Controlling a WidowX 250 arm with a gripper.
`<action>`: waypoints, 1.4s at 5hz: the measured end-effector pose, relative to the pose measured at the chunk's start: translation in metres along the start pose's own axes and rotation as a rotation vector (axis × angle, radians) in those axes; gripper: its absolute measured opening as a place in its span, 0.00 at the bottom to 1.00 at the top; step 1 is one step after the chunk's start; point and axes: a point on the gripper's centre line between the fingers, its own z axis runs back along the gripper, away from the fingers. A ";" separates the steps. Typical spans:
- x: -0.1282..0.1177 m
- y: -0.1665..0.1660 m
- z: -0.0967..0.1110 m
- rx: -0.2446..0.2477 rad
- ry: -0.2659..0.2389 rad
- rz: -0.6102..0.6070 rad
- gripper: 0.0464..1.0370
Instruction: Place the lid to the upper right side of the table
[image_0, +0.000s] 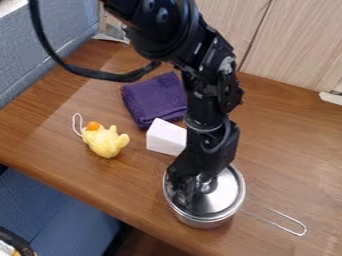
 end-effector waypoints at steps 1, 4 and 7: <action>-0.001 0.002 0.001 0.009 0.007 0.004 0.65; -0.001 -0.002 0.002 0.018 0.007 0.004 0.25; -0.006 0.027 0.042 0.088 0.018 0.107 0.25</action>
